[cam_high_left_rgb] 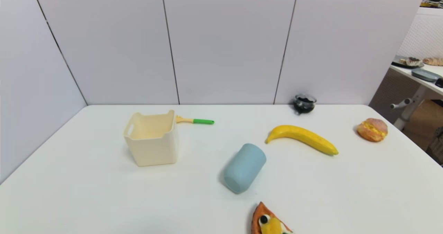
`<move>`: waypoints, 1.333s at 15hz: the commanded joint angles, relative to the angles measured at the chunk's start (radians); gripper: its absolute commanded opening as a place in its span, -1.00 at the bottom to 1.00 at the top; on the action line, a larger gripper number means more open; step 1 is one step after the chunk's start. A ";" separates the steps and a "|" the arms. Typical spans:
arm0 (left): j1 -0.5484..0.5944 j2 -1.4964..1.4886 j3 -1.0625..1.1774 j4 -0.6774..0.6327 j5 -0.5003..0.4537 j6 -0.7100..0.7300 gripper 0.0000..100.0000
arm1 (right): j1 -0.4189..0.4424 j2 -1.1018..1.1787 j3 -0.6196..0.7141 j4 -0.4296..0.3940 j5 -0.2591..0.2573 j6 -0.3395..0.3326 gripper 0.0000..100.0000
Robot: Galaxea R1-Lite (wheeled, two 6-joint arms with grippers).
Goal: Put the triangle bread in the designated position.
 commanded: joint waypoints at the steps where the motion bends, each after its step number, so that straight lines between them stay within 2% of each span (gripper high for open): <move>1: 0.000 0.001 0.000 0.000 0.000 0.001 1.00 | 0.001 0.002 0.002 0.000 0.000 0.002 1.00; 12: 0.000 0.001 0.000 0.002 0.000 0.001 1.00 | 0.001 0.000 0.002 0.000 0.000 0.002 1.00; 16: 0.000 0.007 0.000 0.000 0.003 -0.050 1.00 | 0.001 0.002 0.002 -0.002 0.000 0.002 1.00; 20: 0.000 0.156 -0.074 -0.025 -0.002 -0.050 1.00 | 0.001 0.002 0.002 0.000 0.000 0.002 1.00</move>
